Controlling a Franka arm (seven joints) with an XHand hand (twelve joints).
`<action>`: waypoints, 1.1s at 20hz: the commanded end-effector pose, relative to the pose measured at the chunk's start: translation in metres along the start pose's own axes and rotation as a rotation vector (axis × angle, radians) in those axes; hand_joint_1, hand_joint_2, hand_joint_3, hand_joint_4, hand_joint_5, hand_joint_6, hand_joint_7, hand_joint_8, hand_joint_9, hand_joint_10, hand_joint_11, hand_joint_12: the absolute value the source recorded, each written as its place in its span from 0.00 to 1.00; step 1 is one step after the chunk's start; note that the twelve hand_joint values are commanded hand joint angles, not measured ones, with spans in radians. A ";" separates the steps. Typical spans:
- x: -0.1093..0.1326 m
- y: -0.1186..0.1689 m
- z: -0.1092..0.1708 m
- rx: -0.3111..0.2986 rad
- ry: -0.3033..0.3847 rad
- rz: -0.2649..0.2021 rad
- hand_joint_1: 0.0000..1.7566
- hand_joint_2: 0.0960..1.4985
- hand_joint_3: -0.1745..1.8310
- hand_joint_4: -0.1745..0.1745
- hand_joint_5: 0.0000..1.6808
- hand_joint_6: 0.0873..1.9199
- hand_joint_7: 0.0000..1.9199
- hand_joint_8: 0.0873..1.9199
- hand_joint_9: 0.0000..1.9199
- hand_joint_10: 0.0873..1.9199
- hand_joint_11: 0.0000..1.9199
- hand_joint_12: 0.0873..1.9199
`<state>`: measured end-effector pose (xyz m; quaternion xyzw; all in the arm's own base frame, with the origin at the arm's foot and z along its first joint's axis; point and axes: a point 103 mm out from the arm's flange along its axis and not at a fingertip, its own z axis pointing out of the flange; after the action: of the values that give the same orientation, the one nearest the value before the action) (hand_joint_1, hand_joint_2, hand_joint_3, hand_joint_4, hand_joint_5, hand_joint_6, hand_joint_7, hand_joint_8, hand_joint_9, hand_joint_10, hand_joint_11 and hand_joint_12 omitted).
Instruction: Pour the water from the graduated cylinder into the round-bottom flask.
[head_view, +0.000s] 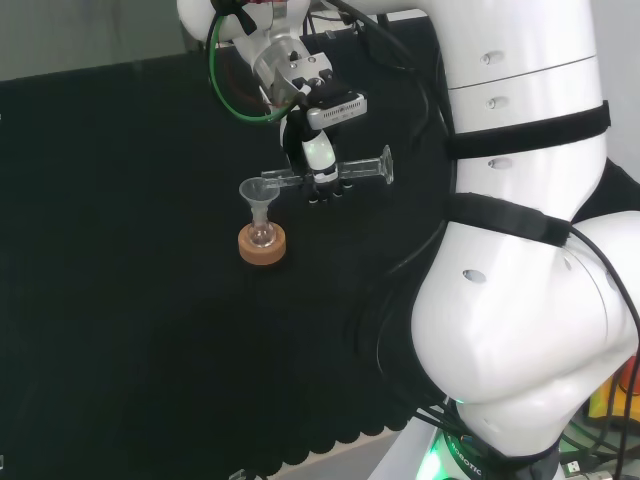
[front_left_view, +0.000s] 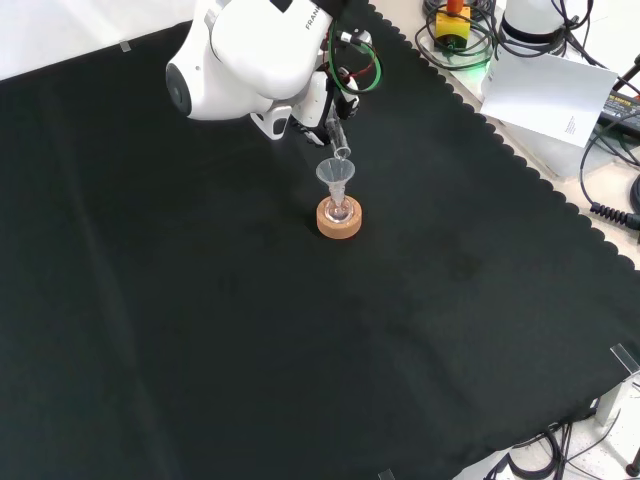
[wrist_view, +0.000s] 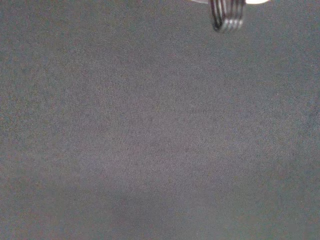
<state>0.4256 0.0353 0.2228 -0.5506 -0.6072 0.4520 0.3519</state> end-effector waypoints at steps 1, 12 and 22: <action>0.000 -0.001 0.000 -0.001 0.000 0.003 0.84 0.58 0.45 0.17 0.50 0.42 0.43 0.38 0.58 0.23 0.54 0.42; 0.001 -0.003 -0.003 0.011 0.000 0.014 0.84 0.58 0.46 0.16 0.50 0.43 0.44 0.38 0.58 0.23 0.55 0.41; 0.000 -0.003 -0.004 0.023 -0.010 0.015 0.84 0.58 0.46 0.14 0.50 0.43 0.44 0.38 0.58 0.23 0.55 0.41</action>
<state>0.4282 0.0358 0.2271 -0.5496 -0.5994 0.4630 0.3526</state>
